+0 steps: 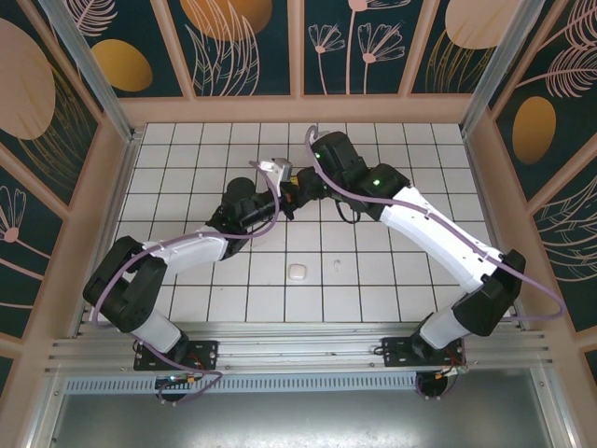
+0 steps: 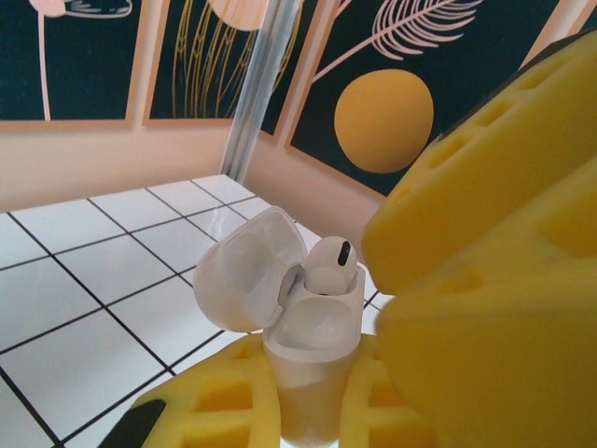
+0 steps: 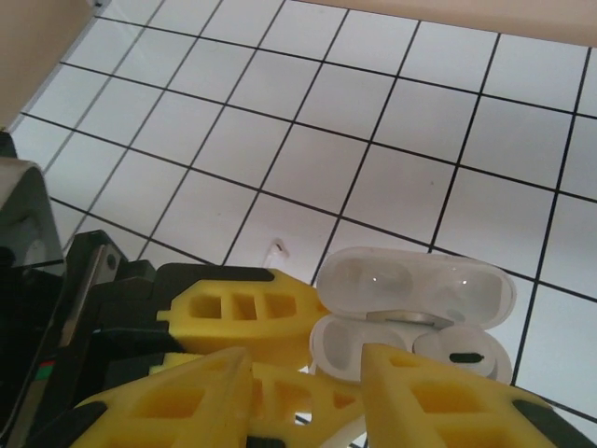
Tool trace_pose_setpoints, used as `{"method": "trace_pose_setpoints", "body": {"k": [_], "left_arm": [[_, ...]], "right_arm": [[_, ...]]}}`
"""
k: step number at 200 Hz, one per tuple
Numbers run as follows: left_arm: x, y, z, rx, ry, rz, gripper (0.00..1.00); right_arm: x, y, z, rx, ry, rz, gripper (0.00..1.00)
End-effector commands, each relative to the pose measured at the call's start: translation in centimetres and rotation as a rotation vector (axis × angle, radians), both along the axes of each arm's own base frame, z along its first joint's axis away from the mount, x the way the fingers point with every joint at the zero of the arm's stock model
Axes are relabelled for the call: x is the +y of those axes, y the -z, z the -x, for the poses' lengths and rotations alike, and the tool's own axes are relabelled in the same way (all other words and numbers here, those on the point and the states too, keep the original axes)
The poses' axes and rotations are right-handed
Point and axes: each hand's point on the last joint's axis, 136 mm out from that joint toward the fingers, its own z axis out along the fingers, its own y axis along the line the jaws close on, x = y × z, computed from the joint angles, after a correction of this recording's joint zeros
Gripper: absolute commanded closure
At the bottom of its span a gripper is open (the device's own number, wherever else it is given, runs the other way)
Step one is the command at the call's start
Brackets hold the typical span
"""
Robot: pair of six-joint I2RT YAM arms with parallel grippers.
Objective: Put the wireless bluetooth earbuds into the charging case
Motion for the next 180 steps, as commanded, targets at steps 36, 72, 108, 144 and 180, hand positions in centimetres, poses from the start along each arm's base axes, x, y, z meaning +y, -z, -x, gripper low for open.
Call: {"method": "trace_pose_setpoints", "body": {"k": [36, 72, 108, 144, 180], "left_arm": [[0.3, -3.3, 2.3, -0.164, 0.074, 0.017, 1.00], [0.1, -3.6, 3.1, -0.191, 0.110, 0.005, 1.00], [0.2, -4.1, 3.3, -0.223, 0.111, -0.005, 1.00], [0.4, -4.7, 3.2, -0.248, 0.095, -0.009, 1.00], [0.7, -5.2, 3.2, -0.272, 0.081, -0.012, 1.00]], "right_arm": [[-4.0, -4.7, 0.4, 0.025, 0.009, -0.273, 0.66], [-4.4, -4.2, 1.0, 0.058, -0.022, -0.319, 0.70], [-3.9, -2.6, 1.3, 0.113, -0.047, -0.306, 0.73], [-4.1, -1.4, 1.3, 0.129, -0.039, -0.281, 0.76], [-4.0, -0.3, 1.2, 0.149, -0.041, -0.263, 0.79]]}}
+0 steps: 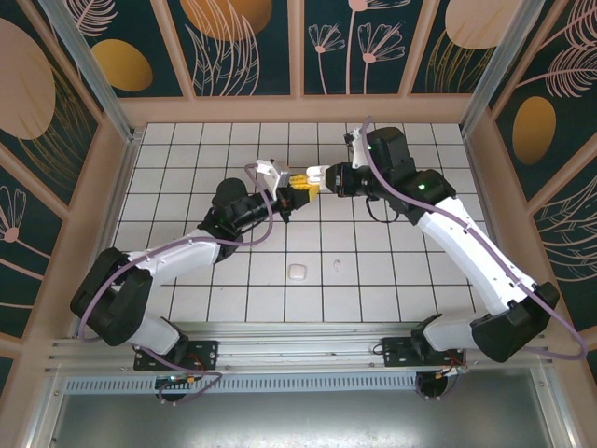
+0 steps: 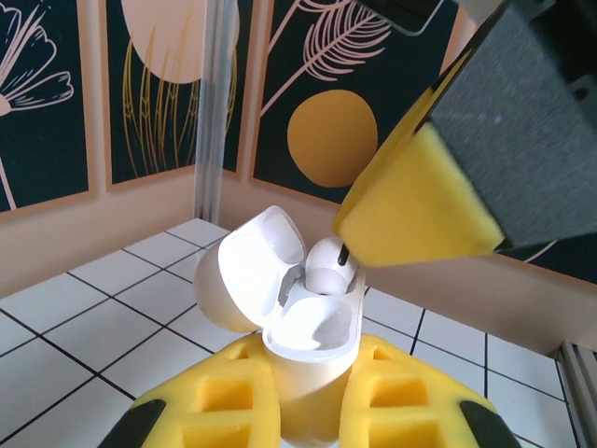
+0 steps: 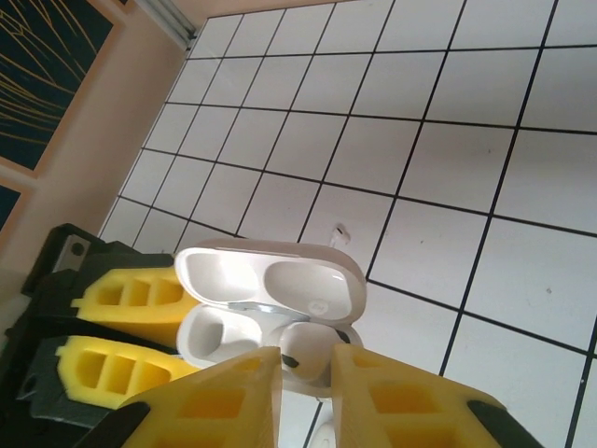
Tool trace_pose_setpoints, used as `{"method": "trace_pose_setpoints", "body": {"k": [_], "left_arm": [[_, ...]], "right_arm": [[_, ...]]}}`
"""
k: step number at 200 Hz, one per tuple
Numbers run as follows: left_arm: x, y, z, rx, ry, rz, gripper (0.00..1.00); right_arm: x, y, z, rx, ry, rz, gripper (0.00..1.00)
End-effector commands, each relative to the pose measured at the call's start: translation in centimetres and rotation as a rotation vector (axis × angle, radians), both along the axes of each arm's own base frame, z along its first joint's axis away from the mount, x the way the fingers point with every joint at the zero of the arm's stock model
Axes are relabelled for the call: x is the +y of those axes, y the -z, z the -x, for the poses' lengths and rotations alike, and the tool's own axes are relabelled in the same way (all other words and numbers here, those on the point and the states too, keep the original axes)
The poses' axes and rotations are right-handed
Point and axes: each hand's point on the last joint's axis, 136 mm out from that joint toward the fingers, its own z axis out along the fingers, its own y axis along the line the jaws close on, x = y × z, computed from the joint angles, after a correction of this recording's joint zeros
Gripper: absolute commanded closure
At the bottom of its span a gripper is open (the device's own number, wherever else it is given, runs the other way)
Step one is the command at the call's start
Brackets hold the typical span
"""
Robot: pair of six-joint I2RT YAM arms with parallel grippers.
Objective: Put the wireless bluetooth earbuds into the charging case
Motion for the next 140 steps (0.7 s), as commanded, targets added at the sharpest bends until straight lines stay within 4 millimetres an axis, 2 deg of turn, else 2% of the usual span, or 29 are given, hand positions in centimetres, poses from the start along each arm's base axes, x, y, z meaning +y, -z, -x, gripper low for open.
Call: {"method": "trace_pose_setpoints", "body": {"k": [1, 59, 86, 118, 140], "left_arm": [[0.4, -2.0, 0.5, -0.076, -0.002, 0.021, 1.00], [1.1, -2.2, 0.4, -0.094, -0.043, 0.006, 1.00], [1.7, -2.0, 0.1, -0.072, -0.058, 0.002, 1.00], [3.2, -1.1, -0.2, -0.042, -0.073, 0.000, 1.00], [4.6, -0.7, -0.3, -0.035, -0.101, 0.003, 1.00]], "right_arm": [[0.4, 1.1, -0.1, 0.022, -0.015, 0.007, 0.79], [0.6, 1.3, -0.2, 0.028, -0.030, 0.008, 0.83], [0.8, 0.3, -0.3, 0.009, -0.029, -0.022, 0.70], [0.4, -2.0, -0.5, -0.039, -0.024, -0.088, 0.65], [-1.7, -2.0, -1.6, -0.043, 0.051, -0.088, 0.65]]}}
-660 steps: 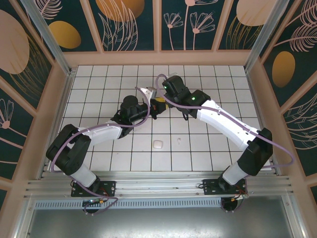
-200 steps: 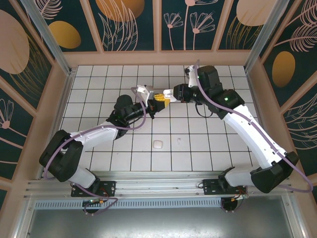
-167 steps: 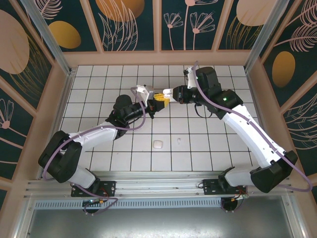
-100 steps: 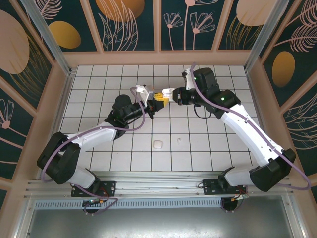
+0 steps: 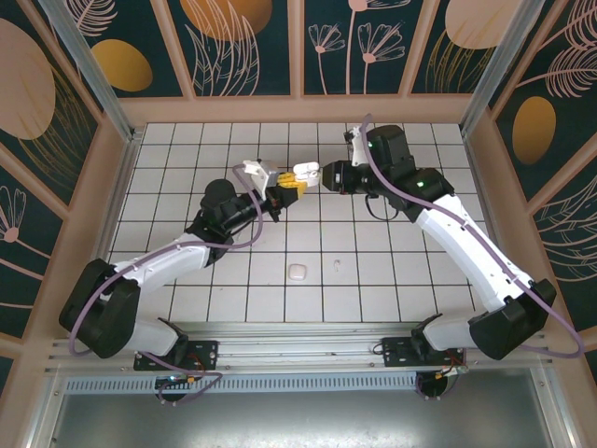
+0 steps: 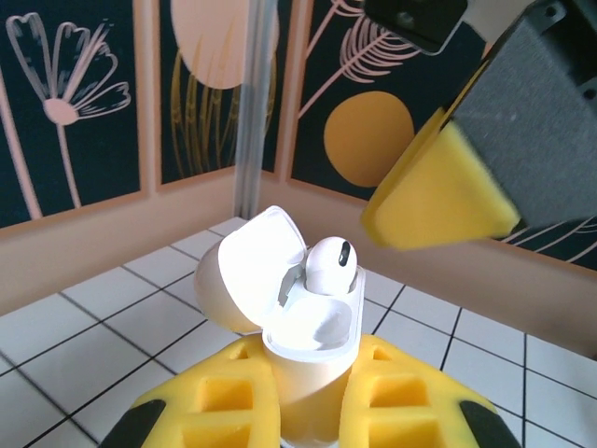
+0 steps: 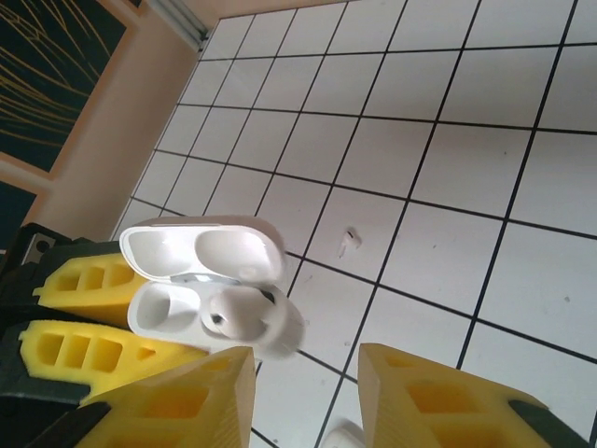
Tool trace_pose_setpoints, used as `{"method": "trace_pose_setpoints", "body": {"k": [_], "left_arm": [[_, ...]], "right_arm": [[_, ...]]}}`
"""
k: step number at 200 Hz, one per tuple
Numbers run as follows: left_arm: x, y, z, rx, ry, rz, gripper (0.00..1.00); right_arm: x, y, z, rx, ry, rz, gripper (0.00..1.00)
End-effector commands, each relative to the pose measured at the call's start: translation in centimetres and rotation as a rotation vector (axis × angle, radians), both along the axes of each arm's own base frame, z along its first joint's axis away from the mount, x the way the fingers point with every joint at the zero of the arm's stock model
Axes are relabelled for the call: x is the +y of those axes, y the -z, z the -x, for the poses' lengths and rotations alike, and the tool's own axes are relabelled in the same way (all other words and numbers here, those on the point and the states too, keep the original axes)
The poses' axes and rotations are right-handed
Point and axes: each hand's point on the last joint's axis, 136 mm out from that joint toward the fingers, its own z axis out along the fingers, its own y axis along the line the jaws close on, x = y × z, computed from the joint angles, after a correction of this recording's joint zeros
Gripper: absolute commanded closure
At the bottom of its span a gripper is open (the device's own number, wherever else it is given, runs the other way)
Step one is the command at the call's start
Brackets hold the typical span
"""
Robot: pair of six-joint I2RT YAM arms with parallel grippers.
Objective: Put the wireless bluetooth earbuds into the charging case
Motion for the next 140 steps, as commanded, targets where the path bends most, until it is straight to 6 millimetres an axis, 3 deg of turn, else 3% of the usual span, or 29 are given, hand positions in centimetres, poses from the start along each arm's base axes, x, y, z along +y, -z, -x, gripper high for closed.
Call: {"method": "trace_pose_setpoints", "body": {"k": [1, 31, 72, 113, 140], "left_arm": [[1.5, -0.7, 0.4, -0.024, -0.012, 0.028, 1.00], [4.1, 0.0, 0.9, -0.009, -0.074, 0.029, 1.00], [7.8, 2.3, 2.3, 0.031, -0.177, -0.024, 1.00], [10.8, 3.1, 3.8, 0.029, -0.299, -0.130, 1.00], [12.8, 2.1, 5.0, -0.010, -0.372, -0.147, 1.00]], "right_arm": [[-1.8, -1.9, -0.7, -0.045, 0.060, -0.052, 0.65], [-3.3, -1.2, -1.3, -0.028, 0.118, -0.064, 0.64], [-4.0, 2.7, -3.4, 0.057, 0.156, -0.070, 0.63], [-1.2, 6.9, -6.3, 0.160, 0.099, -0.090, 0.64], [1.5, 9.7, -8.3, 0.213, 0.053, -0.068, 0.65]]}}
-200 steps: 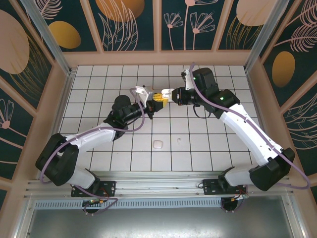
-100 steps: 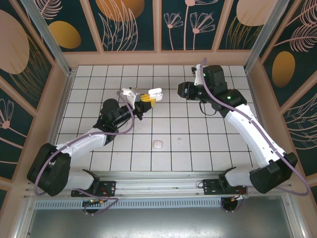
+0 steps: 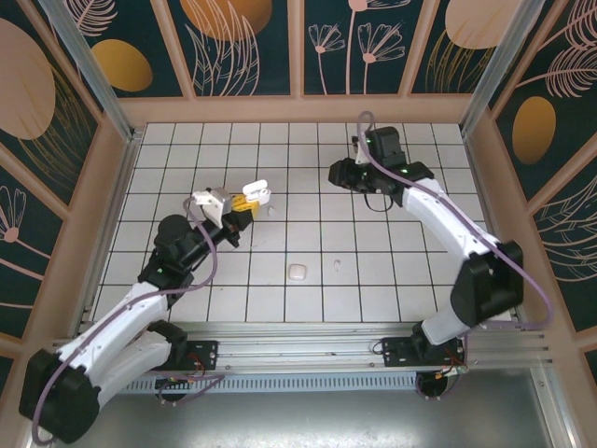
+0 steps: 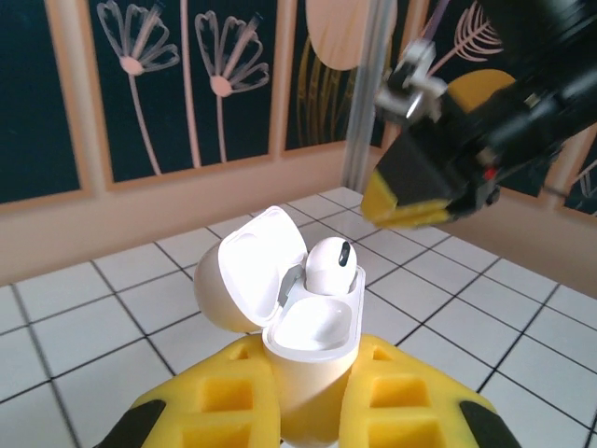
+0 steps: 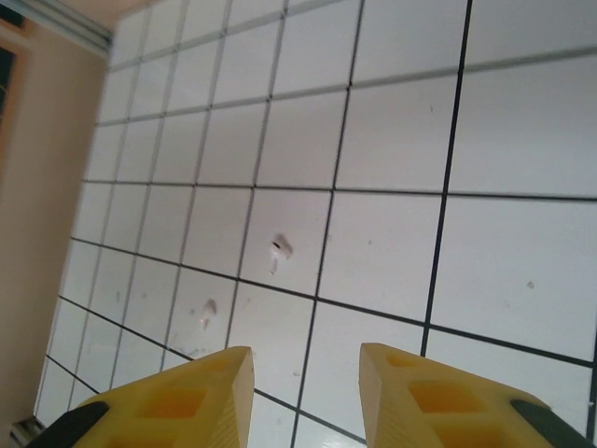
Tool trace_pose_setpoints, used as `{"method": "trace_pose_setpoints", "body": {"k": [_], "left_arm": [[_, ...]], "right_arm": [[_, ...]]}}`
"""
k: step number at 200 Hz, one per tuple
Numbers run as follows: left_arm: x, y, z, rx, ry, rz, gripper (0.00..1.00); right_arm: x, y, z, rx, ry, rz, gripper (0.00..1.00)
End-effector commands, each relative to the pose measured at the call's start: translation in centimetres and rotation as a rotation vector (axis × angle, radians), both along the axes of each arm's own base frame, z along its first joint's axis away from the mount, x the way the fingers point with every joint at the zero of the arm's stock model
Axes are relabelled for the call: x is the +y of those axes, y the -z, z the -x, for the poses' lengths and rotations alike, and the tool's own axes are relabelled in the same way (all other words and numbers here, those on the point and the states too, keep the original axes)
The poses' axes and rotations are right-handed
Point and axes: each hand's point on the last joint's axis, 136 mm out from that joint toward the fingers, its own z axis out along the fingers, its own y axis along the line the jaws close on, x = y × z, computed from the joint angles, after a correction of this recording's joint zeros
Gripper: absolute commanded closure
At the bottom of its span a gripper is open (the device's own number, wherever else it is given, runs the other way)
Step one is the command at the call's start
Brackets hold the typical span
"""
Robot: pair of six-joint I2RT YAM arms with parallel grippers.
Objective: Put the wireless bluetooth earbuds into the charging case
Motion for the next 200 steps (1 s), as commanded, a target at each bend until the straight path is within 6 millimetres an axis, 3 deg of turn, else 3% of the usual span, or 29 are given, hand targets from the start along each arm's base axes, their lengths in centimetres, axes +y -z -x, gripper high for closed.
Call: {"method": "trace_pose_setpoints", "body": {"k": [1, 44, 54, 60, 83, 119, 200], "left_arm": [[2.1, 1.1, 0.4, 0.004, -0.095, -0.077, 1.00], [4.0, -0.2, 2.1, -0.029, -0.153, -0.101, 1.00], [4.3, -0.4, 2.4, -0.031, -0.160, -0.102, 1.00], [4.5, -0.5, 2.5, -0.032, -0.164, -0.102, 1.00], [4.9, -0.7, 3.0, -0.038, -0.173, -0.098, 1.00], [5.1, -0.2, 3.1, -0.034, -0.183, -0.109, 1.00], [5.2, 0.7, 3.3, -0.023, -0.178, -0.136, 1.00]], "right_arm": [[3.1, 0.1, -1.8, -0.006, -0.062, -0.048, 0.65], [9.3, 4.5, -3.2, 0.106, -0.158, -0.004, 0.66], [10.0, 5.8, -3.5, 0.141, -0.153, 0.011, 0.66], [11.4, 6.4, -3.0, 0.158, -0.169, 0.019, 0.66], [13.5, 8.9, -2.5, 0.235, -0.146, 0.034, 0.65], [15.2, 13.0, -2.0, 0.324, -0.067, 0.060, 0.55], [16.8, 17.0, -1.3, 0.390, -0.021, 0.116, 0.53]]}}
